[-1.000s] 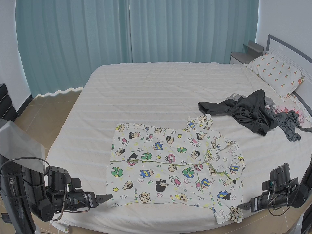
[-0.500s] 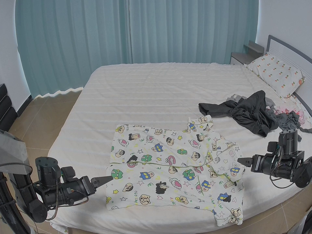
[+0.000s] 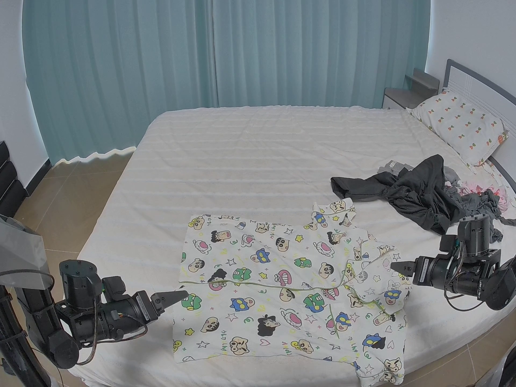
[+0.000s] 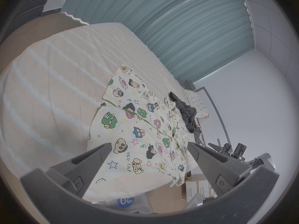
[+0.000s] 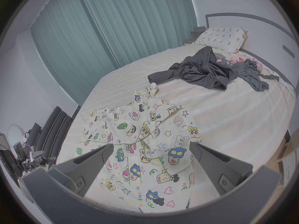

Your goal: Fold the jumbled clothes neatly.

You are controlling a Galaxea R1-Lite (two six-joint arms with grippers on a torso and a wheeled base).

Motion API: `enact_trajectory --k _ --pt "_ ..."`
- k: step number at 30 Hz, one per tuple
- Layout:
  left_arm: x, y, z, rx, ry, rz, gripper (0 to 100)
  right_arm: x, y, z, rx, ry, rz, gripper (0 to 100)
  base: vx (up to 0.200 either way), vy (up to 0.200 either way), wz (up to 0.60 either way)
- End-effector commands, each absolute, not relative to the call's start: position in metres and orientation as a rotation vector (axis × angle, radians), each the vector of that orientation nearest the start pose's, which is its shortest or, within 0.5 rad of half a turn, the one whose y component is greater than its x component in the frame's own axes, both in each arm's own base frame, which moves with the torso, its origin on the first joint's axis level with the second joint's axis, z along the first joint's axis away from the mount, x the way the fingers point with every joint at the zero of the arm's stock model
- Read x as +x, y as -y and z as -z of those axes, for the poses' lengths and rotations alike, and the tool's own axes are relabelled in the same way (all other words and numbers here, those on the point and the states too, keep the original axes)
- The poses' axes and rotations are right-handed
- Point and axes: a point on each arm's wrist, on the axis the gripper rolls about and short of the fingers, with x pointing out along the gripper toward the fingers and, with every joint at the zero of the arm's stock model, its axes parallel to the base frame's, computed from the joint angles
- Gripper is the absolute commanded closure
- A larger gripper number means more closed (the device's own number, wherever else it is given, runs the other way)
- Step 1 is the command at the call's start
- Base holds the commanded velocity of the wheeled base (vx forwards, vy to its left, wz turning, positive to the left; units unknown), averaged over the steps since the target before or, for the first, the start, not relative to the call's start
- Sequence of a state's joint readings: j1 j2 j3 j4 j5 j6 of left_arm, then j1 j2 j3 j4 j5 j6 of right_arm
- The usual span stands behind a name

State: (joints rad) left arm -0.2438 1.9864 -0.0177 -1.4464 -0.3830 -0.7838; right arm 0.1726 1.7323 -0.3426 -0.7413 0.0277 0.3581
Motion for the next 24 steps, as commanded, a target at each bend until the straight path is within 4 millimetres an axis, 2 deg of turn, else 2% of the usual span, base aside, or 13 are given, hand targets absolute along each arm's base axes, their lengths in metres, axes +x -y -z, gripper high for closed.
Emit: enact_trajectory --k 1,8,24 --pt "0.1997 0.0607 -0.0318 -0.773 -0.761 0.377 0 0.2333 -0.0408 -0.0748 0.303 -0.678 -0.072 0 0.000 0.000 0.00" --pt "0.1988 0.0624 -0.0317 -0.769 -0.766 0.383 0 0.2334 -0.0407 -0.0758 0.311 -0.676 -0.082 0 0.000 -0.171 0.00" --pt "0.1989 0.0635 -0.0315 -0.769 -0.769 0.388 0 0.2373 -0.0402 -0.0707 0.312 -0.695 -0.073 0 0.000 0.000 0.00"
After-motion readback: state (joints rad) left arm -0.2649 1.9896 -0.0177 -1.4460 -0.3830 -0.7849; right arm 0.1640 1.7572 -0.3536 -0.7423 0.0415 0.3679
